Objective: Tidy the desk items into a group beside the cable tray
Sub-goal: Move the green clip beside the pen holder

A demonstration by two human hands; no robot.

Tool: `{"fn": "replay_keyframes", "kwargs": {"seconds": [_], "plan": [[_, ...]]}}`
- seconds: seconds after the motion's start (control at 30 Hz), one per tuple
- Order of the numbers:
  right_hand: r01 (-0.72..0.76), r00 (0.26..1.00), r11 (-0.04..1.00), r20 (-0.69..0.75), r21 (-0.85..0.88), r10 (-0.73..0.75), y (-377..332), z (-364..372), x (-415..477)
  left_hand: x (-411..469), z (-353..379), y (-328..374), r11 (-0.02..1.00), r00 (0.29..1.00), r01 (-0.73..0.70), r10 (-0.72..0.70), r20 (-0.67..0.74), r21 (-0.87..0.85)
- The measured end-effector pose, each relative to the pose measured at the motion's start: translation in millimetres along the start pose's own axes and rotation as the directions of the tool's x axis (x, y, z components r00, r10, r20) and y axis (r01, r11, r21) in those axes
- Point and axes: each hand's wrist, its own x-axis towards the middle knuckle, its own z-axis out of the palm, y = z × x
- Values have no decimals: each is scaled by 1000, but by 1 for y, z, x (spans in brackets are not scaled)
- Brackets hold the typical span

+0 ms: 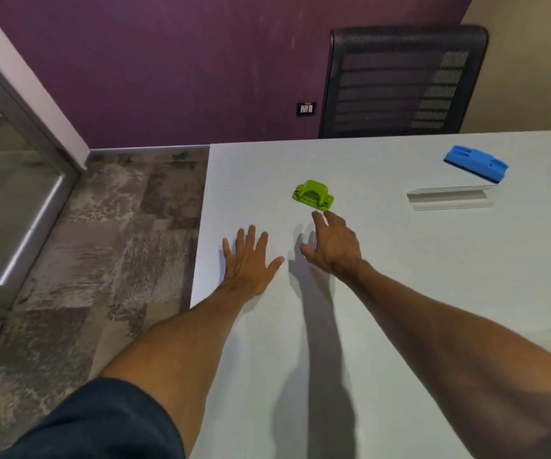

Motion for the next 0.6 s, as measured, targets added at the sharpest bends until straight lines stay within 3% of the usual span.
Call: {"fn": "replay_keyframes", "kwargs": {"seconds": [0.27,0.43,0.6], "plan": [[34,991,999,-131,19,-31,10,15,58,45,42,-9,999,997,-6,8,-80,32],[14,997,998,-73,57,-9,21,19,95,50,55,-11,998,977,-11,25,-212,66],[14,1000,998,-3,56,-14,19,22,127,51,54,-12,996,969,-19,40,-242,88]]}}
